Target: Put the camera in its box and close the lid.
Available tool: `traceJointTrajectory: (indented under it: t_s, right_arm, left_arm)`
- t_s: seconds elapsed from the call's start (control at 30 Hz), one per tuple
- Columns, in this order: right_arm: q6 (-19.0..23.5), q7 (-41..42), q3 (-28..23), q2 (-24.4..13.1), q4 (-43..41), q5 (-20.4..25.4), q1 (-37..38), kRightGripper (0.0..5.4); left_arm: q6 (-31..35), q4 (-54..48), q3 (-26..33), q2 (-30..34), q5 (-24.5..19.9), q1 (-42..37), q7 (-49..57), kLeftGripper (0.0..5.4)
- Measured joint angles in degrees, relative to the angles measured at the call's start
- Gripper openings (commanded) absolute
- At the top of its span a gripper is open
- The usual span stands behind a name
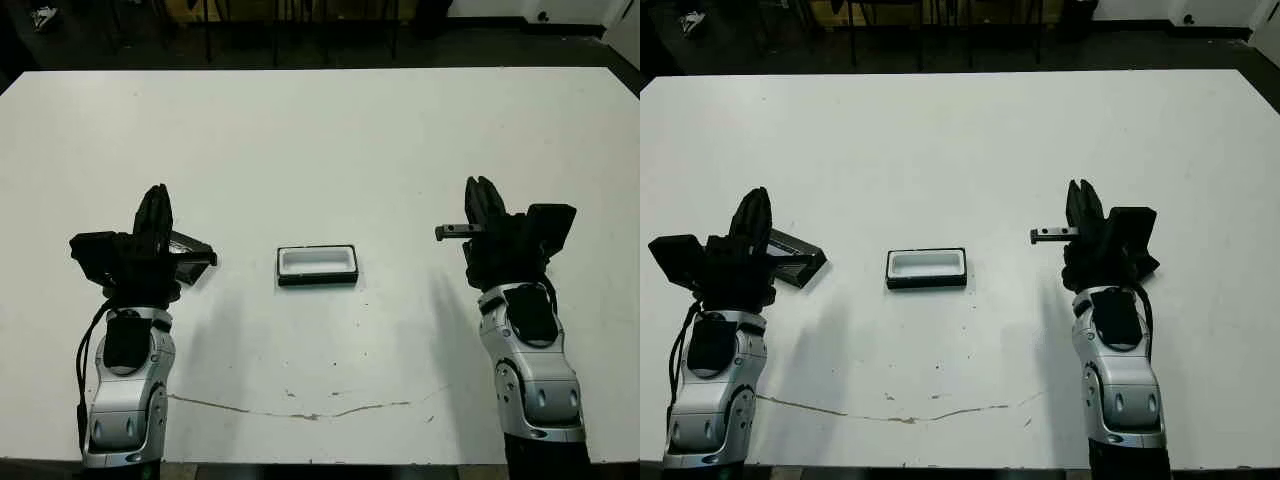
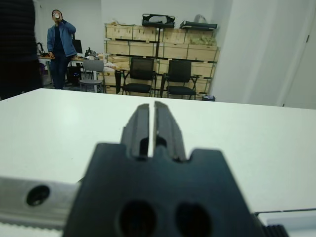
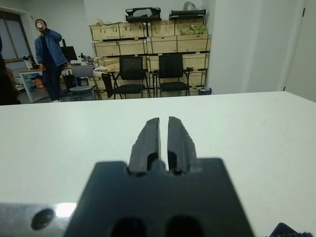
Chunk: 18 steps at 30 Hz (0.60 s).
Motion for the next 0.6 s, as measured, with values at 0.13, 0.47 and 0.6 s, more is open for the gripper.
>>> traceJointTrajectory:
  t_s: [0.13, 0.47, 0.6]
  right_arm:
    - [0.02, 0.00, 0.07, 0.00, -0.08, -0.05, 0.10, 0.00]
    - [0.98, 0.03, 0.86, -0.03, -0.95, -0.14, 1.40, 0.00]
    - [0.98, 0.03, 1.17, -0.03, -1.90, -0.16, 2.04, 0.00]
  left_arm:
    - [-0.61, 0.00, -0.81, -0.05, -0.05, -0.02, -0.26, 0.02]
    - [-0.60, -0.42, -1.96, -0.06, -0.20, 0.08, -0.47, 0.02]
    - [-0.39, -0.72, -2.03, -0.07, -0.49, 0.36, -0.47, 0.02]
